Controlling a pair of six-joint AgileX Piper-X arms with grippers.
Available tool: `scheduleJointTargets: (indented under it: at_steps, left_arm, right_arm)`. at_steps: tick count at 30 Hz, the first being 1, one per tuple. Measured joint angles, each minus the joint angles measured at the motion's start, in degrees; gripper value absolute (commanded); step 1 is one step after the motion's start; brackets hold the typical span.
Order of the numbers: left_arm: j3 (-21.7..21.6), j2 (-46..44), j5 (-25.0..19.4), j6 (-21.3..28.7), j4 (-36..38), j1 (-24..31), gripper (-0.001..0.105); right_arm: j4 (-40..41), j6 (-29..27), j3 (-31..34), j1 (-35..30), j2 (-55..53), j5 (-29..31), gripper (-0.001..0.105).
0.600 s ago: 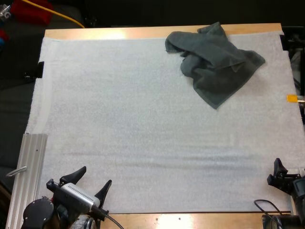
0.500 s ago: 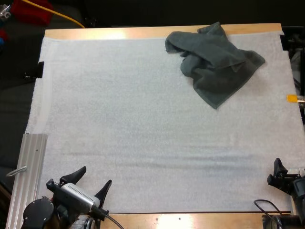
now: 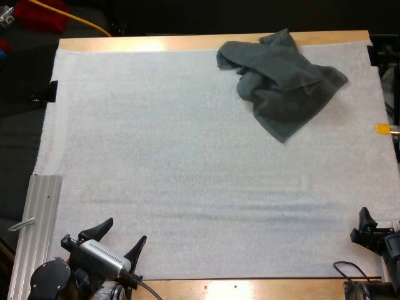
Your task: Pick towel from pile, fold and stack
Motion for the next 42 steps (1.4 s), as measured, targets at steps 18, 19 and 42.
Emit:
scheduleJointTargets:
  at_steps: [18, 19, 42]
  left_arm:
    - [0.0, 0.0, 0.0, -0.3, -1.8, 0.0, 0.069]
    - [0.0, 0.0, 0.0, -0.7, -2.6, 0.0, 0.069]
    - [0.0, 0.0, 4.7, -6.4, -21.4, 0.0, 0.069]
  right_arm:
    - [-0.9, 0.0, 0.0, 0.0, 0.0, -1.3, 0.078]
    - [-1.3, 0.0, 0.0, 0.0, 0.0, -2.4, 0.078]
    - [-6.8, 2.9, -5.8, 0.0, 0.0, -10.0, 0.078]
